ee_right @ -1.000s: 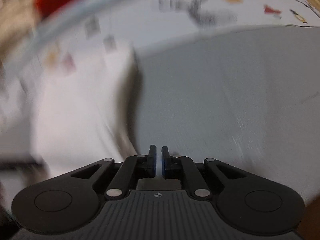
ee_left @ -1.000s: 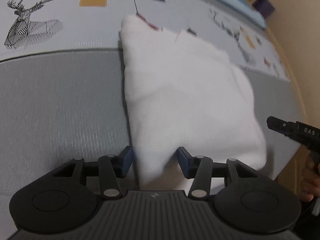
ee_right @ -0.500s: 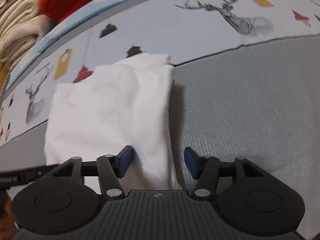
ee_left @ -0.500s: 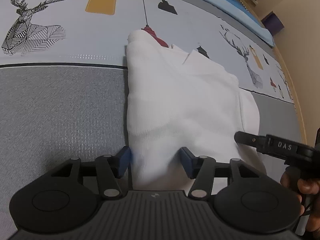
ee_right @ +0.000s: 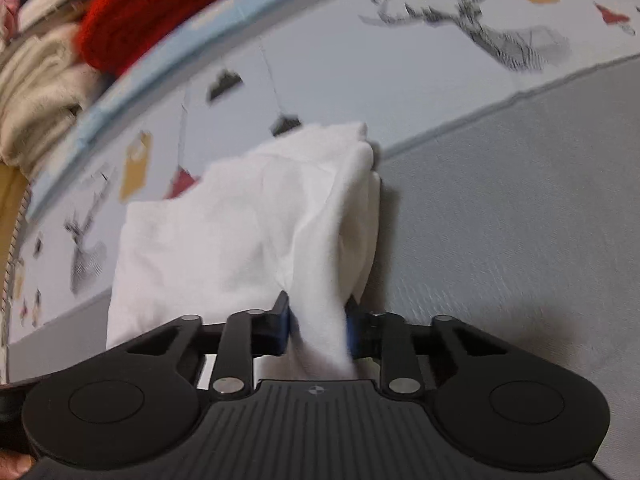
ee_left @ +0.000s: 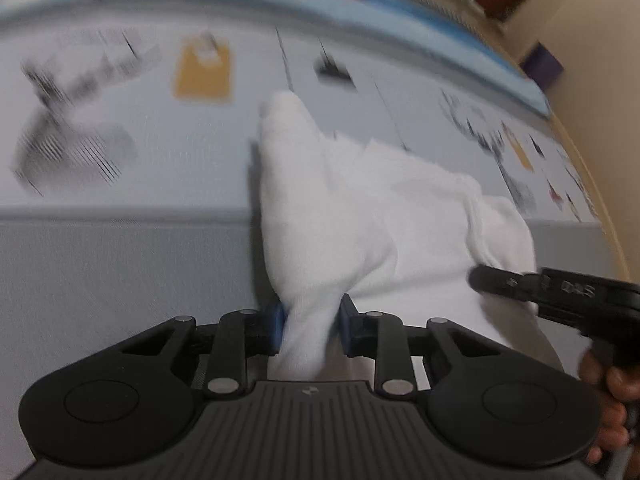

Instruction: Fold small clothes

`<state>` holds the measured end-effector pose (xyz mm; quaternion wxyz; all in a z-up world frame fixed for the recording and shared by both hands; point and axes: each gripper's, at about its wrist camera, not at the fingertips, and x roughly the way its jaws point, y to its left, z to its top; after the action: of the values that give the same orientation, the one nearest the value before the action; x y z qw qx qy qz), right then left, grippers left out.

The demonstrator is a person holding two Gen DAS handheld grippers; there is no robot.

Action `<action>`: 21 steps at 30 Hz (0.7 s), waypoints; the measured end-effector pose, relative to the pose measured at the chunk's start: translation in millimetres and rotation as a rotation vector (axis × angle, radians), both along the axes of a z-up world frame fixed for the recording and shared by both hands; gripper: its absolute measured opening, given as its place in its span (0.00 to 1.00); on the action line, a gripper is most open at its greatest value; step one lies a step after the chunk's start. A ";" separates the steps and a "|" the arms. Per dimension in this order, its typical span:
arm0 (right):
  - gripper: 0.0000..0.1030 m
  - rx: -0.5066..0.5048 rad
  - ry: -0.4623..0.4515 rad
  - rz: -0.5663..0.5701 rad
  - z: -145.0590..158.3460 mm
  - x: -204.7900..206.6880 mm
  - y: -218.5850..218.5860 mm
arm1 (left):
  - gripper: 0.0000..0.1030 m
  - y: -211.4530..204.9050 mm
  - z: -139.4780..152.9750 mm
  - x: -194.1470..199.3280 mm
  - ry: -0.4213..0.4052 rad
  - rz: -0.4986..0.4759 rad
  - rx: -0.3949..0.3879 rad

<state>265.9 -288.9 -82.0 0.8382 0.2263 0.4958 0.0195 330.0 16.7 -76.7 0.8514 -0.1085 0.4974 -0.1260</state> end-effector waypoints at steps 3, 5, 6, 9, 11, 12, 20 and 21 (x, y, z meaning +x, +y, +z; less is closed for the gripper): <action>0.24 0.053 -0.133 0.049 17.0 2.7 15.9 | 0.40 31.4 22.8 -1.8 -0.119 0.124 -0.018; 0.31 0.030 -0.232 0.078 29.4 3.5 29.9 | 0.53 51.0 27.8 -1.8 -0.134 0.197 -0.040; 0.41 0.006 -0.258 0.066 32.0 3.2 33.6 | 0.61 61.3 26.3 -0.8 -0.115 0.210 -0.063; 0.49 -0.050 -0.230 0.028 29.7 5.7 36.7 | 0.62 83.3 12.6 2.7 -0.011 0.257 -0.104; 0.49 -0.006 -0.194 0.053 26.2 6.8 36.6 | 0.62 95.2 0.4 3.7 0.062 0.288 -0.126; 0.49 0.019 -0.169 0.078 23.7 9.0 37.7 | 0.61 98.2 -6.2 3.9 0.097 0.294 -0.143; 0.31 -0.015 -0.010 0.156 1.4 5.8 48.9 | 0.54 90.4 -23.2 -5.4 0.177 0.282 -0.107; 0.31 -0.017 -0.014 0.146 3.2 4.1 48.5 | 0.52 90.9 -20.6 -7.6 0.172 0.278 -0.115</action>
<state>270.0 -240.3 -78.8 0.8399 0.1820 0.5054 0.0780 322.4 107.6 -97.3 0.8074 -0.2352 0.5404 -0.0257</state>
